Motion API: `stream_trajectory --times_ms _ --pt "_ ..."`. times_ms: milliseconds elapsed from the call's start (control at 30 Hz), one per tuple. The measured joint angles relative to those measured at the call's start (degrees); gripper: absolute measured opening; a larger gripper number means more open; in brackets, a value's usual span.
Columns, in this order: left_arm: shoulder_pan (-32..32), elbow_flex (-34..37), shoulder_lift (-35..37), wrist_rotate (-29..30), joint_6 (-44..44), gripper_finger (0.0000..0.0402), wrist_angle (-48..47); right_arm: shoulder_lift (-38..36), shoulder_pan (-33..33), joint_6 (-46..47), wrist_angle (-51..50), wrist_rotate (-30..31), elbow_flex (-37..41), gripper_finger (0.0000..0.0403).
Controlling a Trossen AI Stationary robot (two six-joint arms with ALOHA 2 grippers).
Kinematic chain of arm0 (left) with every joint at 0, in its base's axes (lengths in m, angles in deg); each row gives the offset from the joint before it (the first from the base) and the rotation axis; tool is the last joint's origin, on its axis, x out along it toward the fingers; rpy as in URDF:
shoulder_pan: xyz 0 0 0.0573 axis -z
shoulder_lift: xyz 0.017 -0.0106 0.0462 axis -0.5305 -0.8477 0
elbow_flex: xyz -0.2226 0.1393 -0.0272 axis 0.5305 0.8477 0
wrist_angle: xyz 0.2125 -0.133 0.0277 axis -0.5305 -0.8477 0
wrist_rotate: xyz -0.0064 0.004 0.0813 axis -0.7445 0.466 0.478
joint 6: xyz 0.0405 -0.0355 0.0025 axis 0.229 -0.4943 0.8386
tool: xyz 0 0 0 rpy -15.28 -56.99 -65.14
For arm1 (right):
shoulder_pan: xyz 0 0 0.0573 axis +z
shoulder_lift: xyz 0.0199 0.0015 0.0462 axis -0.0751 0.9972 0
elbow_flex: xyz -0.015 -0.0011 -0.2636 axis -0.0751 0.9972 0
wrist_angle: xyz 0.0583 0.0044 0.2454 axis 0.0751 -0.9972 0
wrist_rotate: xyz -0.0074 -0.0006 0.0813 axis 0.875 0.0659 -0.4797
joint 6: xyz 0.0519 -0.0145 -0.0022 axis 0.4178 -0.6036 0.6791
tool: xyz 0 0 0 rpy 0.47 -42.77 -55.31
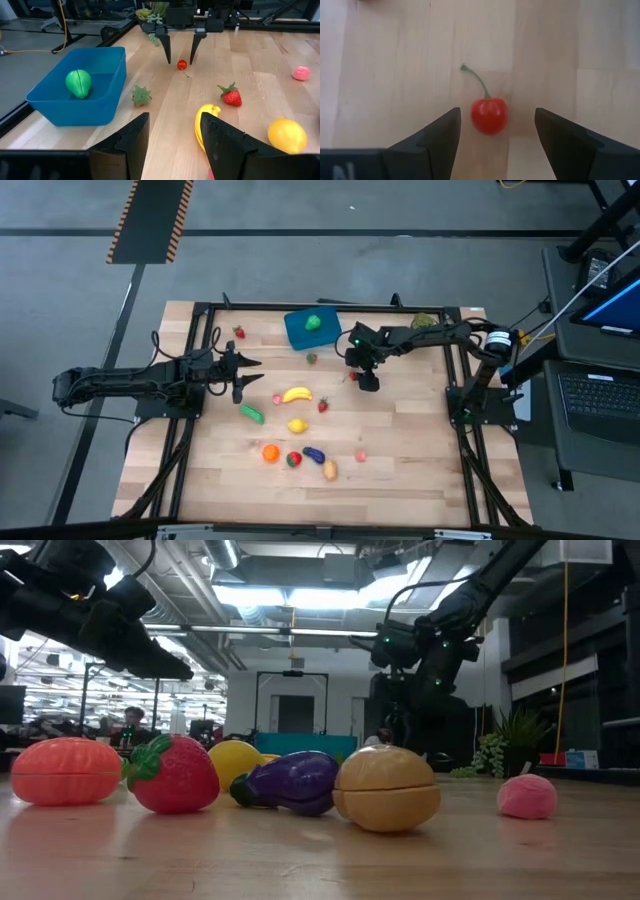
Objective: Pick and placing Produce into tupperware
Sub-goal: Put the cherry into the blue bin
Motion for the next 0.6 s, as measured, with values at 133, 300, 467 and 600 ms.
stream_trajectory --times_ms 133,300,467,600 --pt "0.0 0.0 0.02 -0.01 0.0 0.017 -0.17 0.69 0.0 0.02 0.15 0.0 0.0 0.0255" --pt "0.0 0.0 0.0 -0.01 -0.02 0.017 -0.53 0.73 0.0 0.17 0.27 0.0 0.02 0.0245" --pt "0.01 0.0 0.0 -0.01 -0.05 0.017 -0.85 0.73 0.0 0.34 0.24 -0.01 0.02 0.0208" --pt "0.02 0.0 0.0 -0.02 -0.05 0.017 -0.85 0.73 -0.02 1.71 0.22 -0.02 0.02 0.0185"
